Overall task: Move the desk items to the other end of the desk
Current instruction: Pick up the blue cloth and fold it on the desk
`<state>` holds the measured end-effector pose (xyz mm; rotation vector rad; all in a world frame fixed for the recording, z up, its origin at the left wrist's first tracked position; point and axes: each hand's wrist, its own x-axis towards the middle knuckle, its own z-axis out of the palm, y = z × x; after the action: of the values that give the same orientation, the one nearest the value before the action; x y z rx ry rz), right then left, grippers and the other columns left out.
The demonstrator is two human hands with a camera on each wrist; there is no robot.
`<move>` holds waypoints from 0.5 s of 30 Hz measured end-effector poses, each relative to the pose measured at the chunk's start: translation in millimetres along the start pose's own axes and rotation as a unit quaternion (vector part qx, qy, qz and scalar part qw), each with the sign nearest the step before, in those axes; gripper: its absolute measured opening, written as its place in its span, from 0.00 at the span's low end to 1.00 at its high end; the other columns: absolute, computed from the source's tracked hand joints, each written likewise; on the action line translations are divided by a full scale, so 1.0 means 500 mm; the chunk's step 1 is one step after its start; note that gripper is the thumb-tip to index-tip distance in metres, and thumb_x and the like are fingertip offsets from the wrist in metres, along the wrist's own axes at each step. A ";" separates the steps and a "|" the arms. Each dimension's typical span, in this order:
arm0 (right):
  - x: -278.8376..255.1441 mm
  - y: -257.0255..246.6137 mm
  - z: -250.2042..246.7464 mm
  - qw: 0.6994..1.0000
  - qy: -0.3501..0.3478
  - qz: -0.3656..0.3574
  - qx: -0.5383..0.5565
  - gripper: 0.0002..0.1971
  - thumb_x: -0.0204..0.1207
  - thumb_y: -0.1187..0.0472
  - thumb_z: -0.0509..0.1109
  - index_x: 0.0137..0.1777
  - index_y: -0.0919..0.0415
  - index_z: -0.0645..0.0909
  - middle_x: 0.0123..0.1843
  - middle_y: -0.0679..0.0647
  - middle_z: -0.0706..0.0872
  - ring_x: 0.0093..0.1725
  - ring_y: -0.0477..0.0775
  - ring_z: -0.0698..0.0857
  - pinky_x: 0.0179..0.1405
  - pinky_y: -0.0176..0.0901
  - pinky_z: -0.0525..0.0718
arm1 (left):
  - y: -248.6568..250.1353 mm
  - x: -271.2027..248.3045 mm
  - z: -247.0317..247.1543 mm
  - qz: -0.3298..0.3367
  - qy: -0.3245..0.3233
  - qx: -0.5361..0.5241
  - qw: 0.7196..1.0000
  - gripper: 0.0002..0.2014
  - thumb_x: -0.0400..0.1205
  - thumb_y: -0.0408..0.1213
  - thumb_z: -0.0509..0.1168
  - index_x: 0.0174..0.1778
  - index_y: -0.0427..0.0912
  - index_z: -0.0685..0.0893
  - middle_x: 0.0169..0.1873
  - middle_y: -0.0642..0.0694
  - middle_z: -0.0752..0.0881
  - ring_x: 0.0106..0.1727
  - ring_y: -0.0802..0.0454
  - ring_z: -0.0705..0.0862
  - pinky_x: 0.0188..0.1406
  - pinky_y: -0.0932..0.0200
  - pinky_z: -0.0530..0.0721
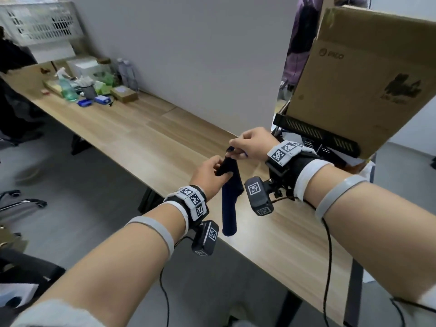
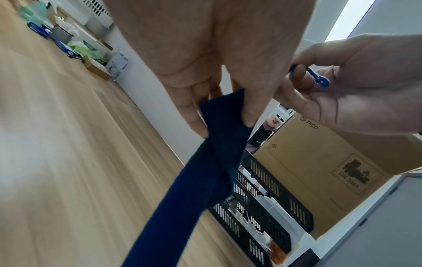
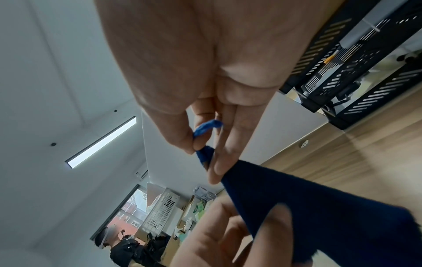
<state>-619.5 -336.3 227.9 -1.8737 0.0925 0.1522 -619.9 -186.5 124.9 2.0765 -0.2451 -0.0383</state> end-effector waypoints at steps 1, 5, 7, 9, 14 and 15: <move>0.021 0.002 -0.008 1.000 -0.001 0.003 0.015 0.09 0.81 0.67 0.68 0.39 0.68 0.78 0.39 0.67 0.90 0.33 0.48 0.92 0.29 0.30 0.86 | -0.008 0.020 -0.001 -0.003 -0.003 0.001 1.000 0.04 0.78 0.38 0.72 0.46 0.48 0.84 0.39 0.49 0.89 0.42 0.49 0.89 0.48 0.50 0.89; 0.125 0.021 -0.039 0.999 0.033 0.012 0.002 0.14 0.79 0.68 0.67 0.31 0.62 0.73 0.42 0.68 0.89 0.32 0.51 0.91 0.25 0.34 0.86 | -0.029 0.092 -0.024 -0.031 -0.038 -0.036 0.998 0.06 0.81 0.29 0.70 0.44 0.45 0.87 0.40 0.44 0.91 0.43 0.47 0.90 0.54 0.40 0.89; 0.175 0.039 -0.046 0.999 0.046 -0.001 -0.029 0.14 0.76 0.69 0.68 0.29 0.61 0.73 0.43 0.67 0.91 0.27 0.47 0.88 0.21 0.33 0.82 | -0.040 0.130 -0.045 -0.045 -0.028 -0.034 0.998 0.04 0.82 0.30 0.70 0.46 0.42 0.89 0.41 0.40 0.90 0.43 0.49 0.88 0.54 0.43 0.90; 0.218 0.057 -0.045 0.999 0.042 -0.020 -0.027 0.15 0.74 0.71 0.68 0.27 0.60 0.72 0.42 0.66 0.92 0.21 0.41 0.83 0.18 0.30 0.76 | -0.047 0.165 -0.074 -0.039 -0.006 -0.009 0.999 0.05 0.82 0.33 0.70 0.50 0.38 0.90 0.41 0.41 0.91 0.41 0.54 0.87 0.47 0.55 0.90; 0.307 0.078 -0.018 1.000 0.007 -0.016 0.001 0.18 0.74 0.67 0.76 0.29 0.58 0.70 0.29 0.55 0.88 0.32 0.48 0.89 0.23 0.31 0.81 | -0.077 0.241 -0.143 -0.019 0.016 0.014 1.000 0.08 0.84 0.36 0.68 0.52 0.39 0.92 0.34 0.58 0.87 0.30 0.73 0.82 0.34 0.79 0.75; 0.324 0.079 -0.007 1.000 0.000 -0.026 -0.008 0.16 0.73 0.65 0.77 0.31 0.59 0.73 0.29 0.55 0.88 0.31 0.48 0.89 0.25 0.32 0.83 | -0.089 0.257 -0.159 -0.018 0.019 0.024 0.999 0.08 0.84 0.37 0.68 0.51 0.40 0.92 0.33 0.58 0.87 0.29 0.71 0.81 0.34 0.77 0.75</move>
<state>-464.6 -349.5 167.0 -1.8902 0.0416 0.1169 -476.6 -121.5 135.5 2.1281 -0.1860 -0.0155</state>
